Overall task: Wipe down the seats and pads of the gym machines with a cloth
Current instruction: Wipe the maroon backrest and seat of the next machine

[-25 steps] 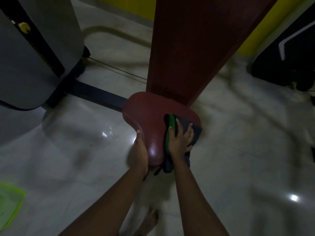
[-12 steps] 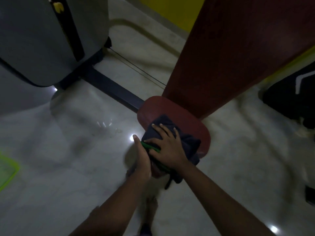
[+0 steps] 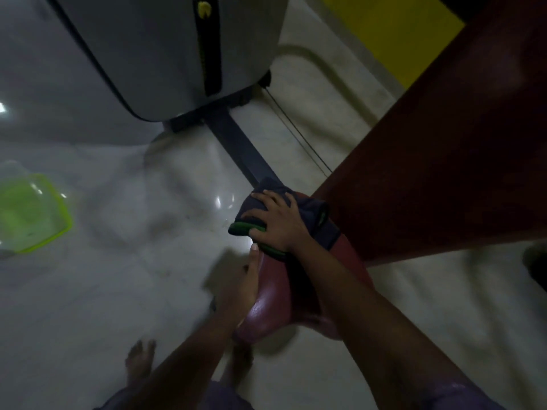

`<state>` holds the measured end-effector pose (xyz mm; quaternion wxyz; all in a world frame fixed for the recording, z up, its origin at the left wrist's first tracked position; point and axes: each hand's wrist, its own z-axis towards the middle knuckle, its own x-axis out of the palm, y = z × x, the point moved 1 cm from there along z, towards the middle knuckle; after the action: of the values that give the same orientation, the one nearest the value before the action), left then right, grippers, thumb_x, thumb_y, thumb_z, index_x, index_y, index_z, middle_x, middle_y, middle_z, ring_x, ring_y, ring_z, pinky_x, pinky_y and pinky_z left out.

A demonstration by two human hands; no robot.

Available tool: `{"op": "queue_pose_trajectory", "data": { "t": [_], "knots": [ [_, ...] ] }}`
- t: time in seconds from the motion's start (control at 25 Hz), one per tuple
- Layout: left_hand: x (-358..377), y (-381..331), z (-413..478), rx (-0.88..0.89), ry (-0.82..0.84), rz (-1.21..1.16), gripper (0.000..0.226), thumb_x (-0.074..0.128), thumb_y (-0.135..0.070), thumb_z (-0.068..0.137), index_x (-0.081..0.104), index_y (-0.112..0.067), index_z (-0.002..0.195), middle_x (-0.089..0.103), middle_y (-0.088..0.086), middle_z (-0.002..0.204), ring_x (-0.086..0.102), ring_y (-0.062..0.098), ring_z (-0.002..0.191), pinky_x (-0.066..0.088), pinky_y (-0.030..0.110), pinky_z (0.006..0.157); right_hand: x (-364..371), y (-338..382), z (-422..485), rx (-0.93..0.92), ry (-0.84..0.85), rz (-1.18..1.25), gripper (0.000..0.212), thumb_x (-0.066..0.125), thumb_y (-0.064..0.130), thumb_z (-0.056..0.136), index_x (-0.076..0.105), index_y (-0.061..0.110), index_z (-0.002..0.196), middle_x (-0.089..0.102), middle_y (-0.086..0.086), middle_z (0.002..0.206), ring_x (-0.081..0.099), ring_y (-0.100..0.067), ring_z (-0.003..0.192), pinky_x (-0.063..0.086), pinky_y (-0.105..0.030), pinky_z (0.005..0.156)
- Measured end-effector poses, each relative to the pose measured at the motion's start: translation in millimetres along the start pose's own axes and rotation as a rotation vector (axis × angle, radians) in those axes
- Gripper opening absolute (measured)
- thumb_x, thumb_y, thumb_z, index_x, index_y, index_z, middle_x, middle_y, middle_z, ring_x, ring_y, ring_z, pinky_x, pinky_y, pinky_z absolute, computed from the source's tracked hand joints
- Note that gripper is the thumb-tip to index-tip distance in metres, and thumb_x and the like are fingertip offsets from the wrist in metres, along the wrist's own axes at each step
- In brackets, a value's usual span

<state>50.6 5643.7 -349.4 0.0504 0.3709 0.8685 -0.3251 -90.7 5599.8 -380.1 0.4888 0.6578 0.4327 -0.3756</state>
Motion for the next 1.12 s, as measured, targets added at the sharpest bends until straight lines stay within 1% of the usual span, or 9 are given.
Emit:
{"op": "queue_pose_trajectory", "data": {
  "t": [0.16,0.24,0.36,0.44,0.52,0.64,0.84,1.0,1.12],
  "knots": [
    [2.7,3.4,2.6,-0.027,-0.033,0.087,0.083,0.010,-0.075,0.082,0.055,-0.023,0.129,0.054,0.015,0.134,0.049,0.035,0.122,0.033,0.043,0.108,-1.4,-28.2,9.2,0.121,-0.055,0.041,0.077,0.013,0.068,0.067,0.045,0.042,0.132,0.031,0.003,0.150,0.020,-0.019,0.140,0.006,-0.048,0.111],
    [6.1,7.8,9.3,-0.023,-0.073,0.133,0.096,0.006,-0.083,0.071,0.060,-0.022,0.122,0.059,0.017,0.126,0.055,0.035,0.114,0.038,0.043,0.103,-1.4,-48.1,2.8,0.231,-0.066,0.077,0.069,0.017,0.068,0.077,0.036,0.042,0.138,0.026,0.001,0.153,0.018,-0.020,0.141,0.008,-0.049,0.111],
    [8.6,10.3,10.7,0.007,-0.118,0.186,0.088,0.010,-0.080,0.077,0.066,-0.020,0.109,0.065,0.016,0.113,0.060,0.033,0.103,0.043,0.041,0.096,2.6,-70.8,-29.9,0.450,-0.147,0.144,0.054,0.024,0.058,0.091,0.028,0.042,0.143,0.023,-0.004,0.154,0.022,-0.027,0.139,0.015,-0.048,0.110],
    [8.6,10.1,11.2,0.024,-0.117,0.187,0.089,0.010,-0.080,0.076,0.068,-0.019,0.104,0.066,0.015,0.108,0.061,0.033,0.099,0.045,0.042,0.094,6.3,-64.3,-58.5,0.590,-0.210,0.122,0.058,0.017,0.056,0.088,0.029,0.040,0.142,0.026,-0.008,0.153,0.027,-0.032,0.135,0.021,-0.048,0.106],
    [7.8,9.2,11.2,0.046,-0.103,0.194,0.085,0.010,-0.077,0.080,0.069,-0.018,0.100,0.067,0.015,0.105,0.061,0.032,0.096,0.045,0.039,0.092,12.5,-38.2,-80.8,0.666,-0.235,0.105,0.051,0.032,0.045,0.089,0.040,0.035,0.139,0.034,-0.012,0.149,0.038,-0.040,0.125,0.032,-0.051,0.096],
    [4.5,7.3,3.7,0.100,-0.077,0.133,0.074,0.014,-0.067,0.089,0.067,-0.016,0.098,0.066,0.014,0.106,0.059,0.031,0.098,0.043,0.037,0.091,11.2,10.6,-108.2,0.553,-0.267,0.061,0.047,0.061,0.024,0.084,0.054,0.031,0.130,0.052,-0.015,0.134,0.054,-0.042,0.106,0.044,-0.048,0.081],
    [-28.2,11.6,-29.9,0.224,-0.056,-0.124,0.047,0.033,-0.042,0.099,0.046,-0.015,0.135,0.050,0.011,0.139,0.047,0.028,0.126,0.032,0.033,0.105,-24.1,55.5,-119.4,0.319,-0.203,0.325,0.047,0.037,0.026,0.092,0.041,0.031,0.138,0.043,-0.004,0.142,0.041,-0.028,0.120,0.032,-0.040,0.097],
    [-97.6,34.5,-51.5,0.240,-0.158,-0.305,0.048,0.034,-0.040,0.099,0.042,-0.015,0.138,0.045,0.008,0.143,0.042,0.025,0.132,0.028,0.036,0.110,-53.1,120.1,-101.8,0.103,-0.254,0.484,0.046,0.040,0.026,0.088,0.048,0.027,0.134,0.052,-0.006,0.131,0.045,-0.024,0.113,0.033,-0.031,0.094],
    [-161.1,59.8,-60.5,0.211,-0.225,-0.540,0.041,0.038,-0.029,0.100,0.044,-0.010,0.136,0.048,0.011,0.139,0.046,0.026,0.128,0.030,0.033,0.104,-62.7,175.8,-74.4,0.023,-0.275,0.536,0.040,0.046,0.025,0.090,0.053,0.025,0.129,0.056,-0.003,0.127,0.048,-0.022,0.112,0.034,-0.027,0.092]
  ]
}}
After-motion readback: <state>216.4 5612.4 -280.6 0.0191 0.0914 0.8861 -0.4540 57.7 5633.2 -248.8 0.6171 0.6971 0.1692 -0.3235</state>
